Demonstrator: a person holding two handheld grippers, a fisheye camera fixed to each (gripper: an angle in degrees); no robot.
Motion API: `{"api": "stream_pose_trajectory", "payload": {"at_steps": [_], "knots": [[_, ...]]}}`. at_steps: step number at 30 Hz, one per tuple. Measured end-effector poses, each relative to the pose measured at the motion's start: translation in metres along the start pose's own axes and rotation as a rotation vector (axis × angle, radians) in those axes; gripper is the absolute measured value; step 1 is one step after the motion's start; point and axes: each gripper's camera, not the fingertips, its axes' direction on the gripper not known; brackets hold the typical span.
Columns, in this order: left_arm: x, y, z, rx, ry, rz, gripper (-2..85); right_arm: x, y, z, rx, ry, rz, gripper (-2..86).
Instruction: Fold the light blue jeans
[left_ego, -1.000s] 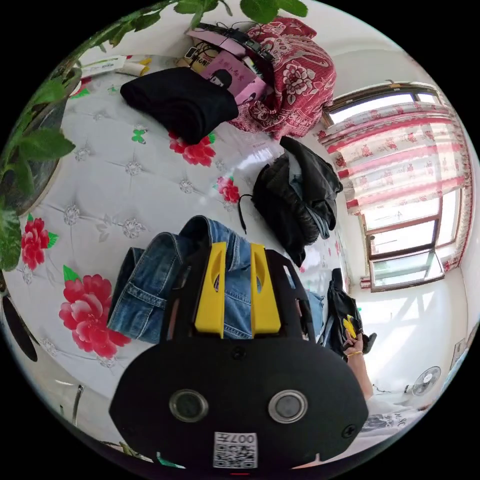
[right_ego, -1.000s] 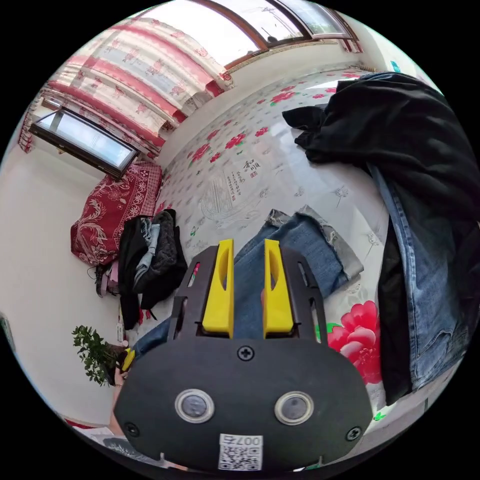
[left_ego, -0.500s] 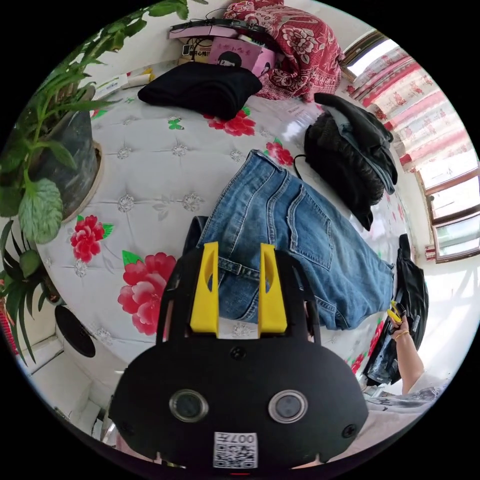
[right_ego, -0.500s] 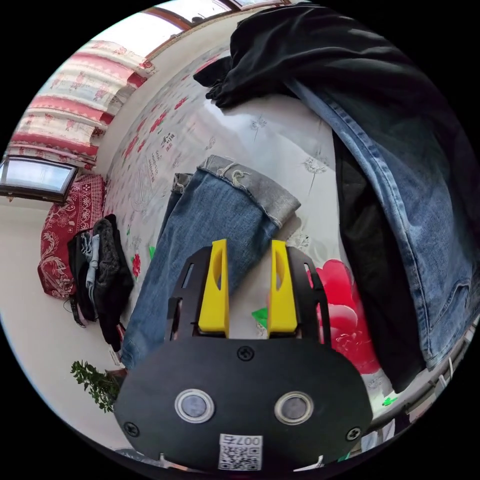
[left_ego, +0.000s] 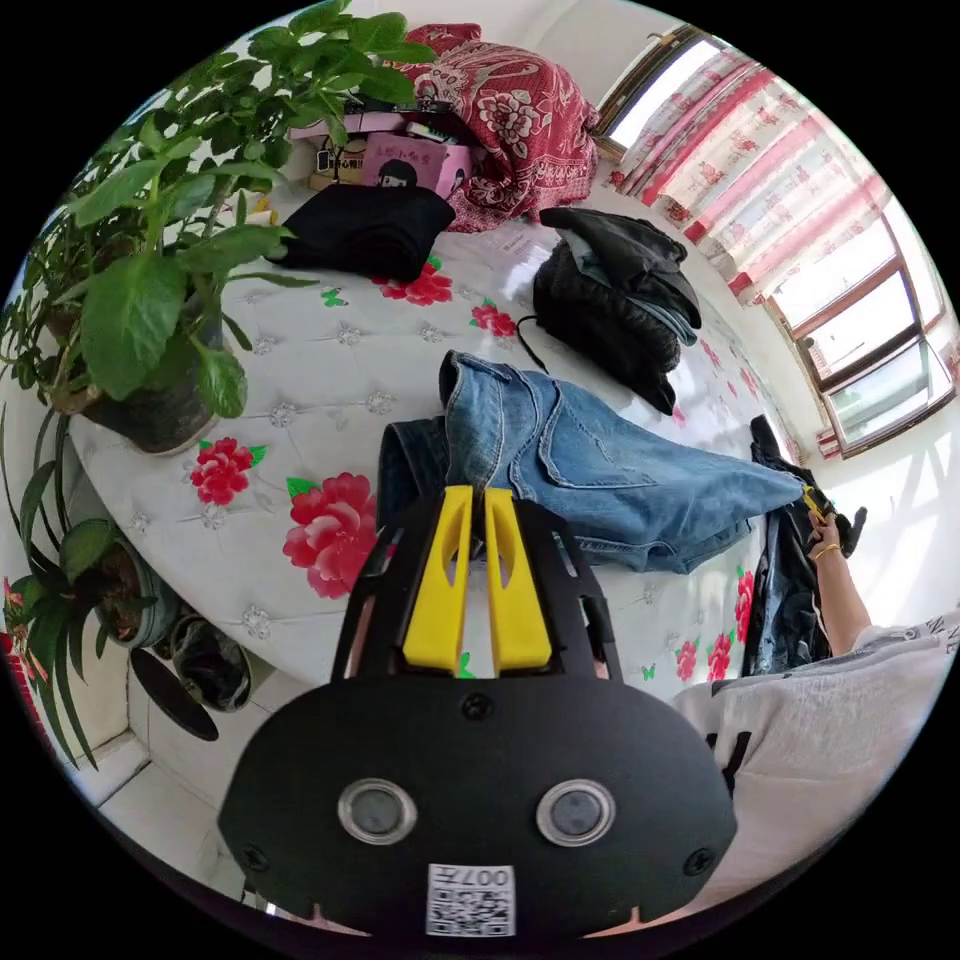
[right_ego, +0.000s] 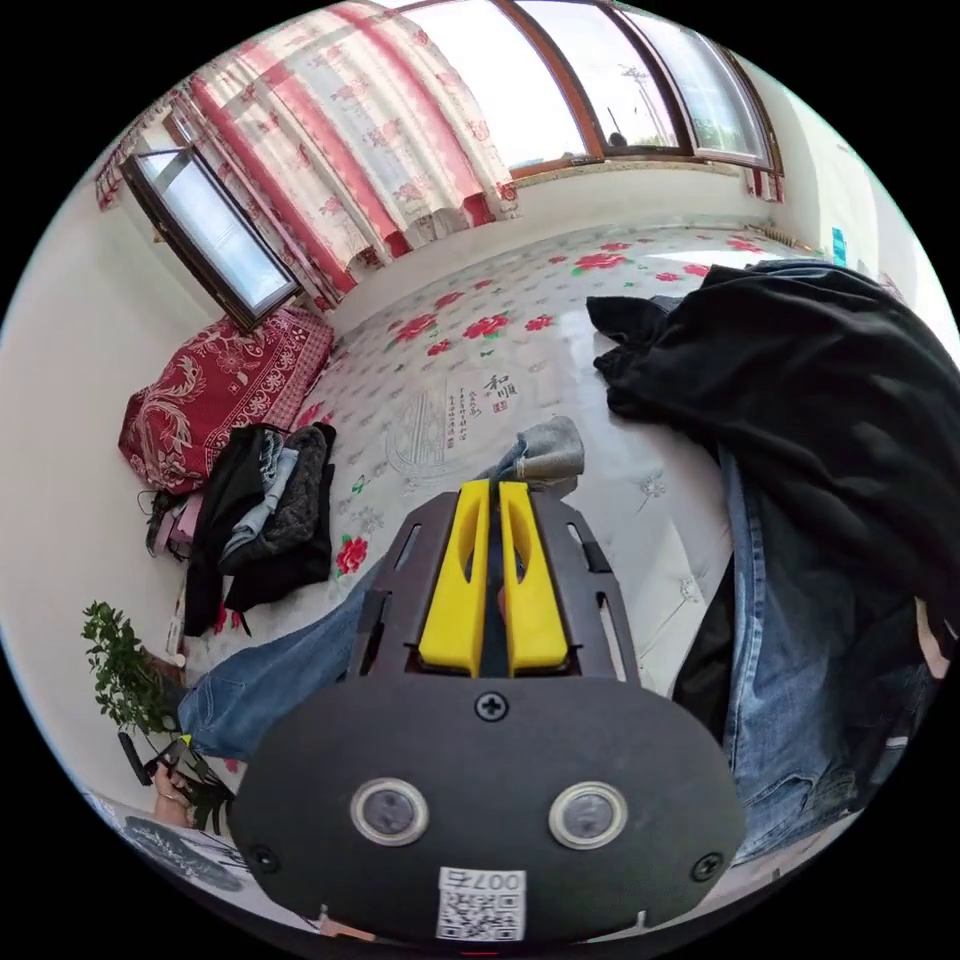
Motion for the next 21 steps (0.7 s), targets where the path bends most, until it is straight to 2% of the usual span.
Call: {"api": "stream_pose_trajectory", "payload": {"at_steps": [3, 6, 9, 13, 14, 18, 21], "knots": [[-0.018, 0.026, 0.029, -0.074, 0.008, -0.078, 3.3, 0.028, 0.025, 0.051, -0.119, 0.066, 0.169, 2.1], [-0.032, 0.032, 0.056, -0.105, -0.001, -0.150, 5.0, 0.020, 0.080, 0.077, -0.175, -0.040, 0.194, 3.0], [-0.030, 0.026, 0.067, -0.091, 0.001, -0.121, 6.6, -0.041, 0.153, 0.081, -0.213, -0.236, -0.021, 3.6], [-0.026, 0.018, 0.089, -0.111, -0.031, -0.069, 3.1, -0.148, 0.283, 0.101, -0.469, -0.464, -0.404, 4.1], [-0.028, 0.016, 0.099, -0.126, -0.038, -0.071, 0.5, -0.178, 0.320, 0.109, -0.541, -0.472, -0.518, 4.3], [-0.030, 0.007, 0.119, -0.162, -0.104, -0.109, -0.1, -0.250, 0.404, 0.139, -0.661, -0.395, -0.819, 4.6], [-0.001, 0.008, 0.094, -0.033, -0.098, 0.044, 2.5, -0.280, 0.439, 0.159, -0.630, -0.221, -1.016, 3.0]]}}
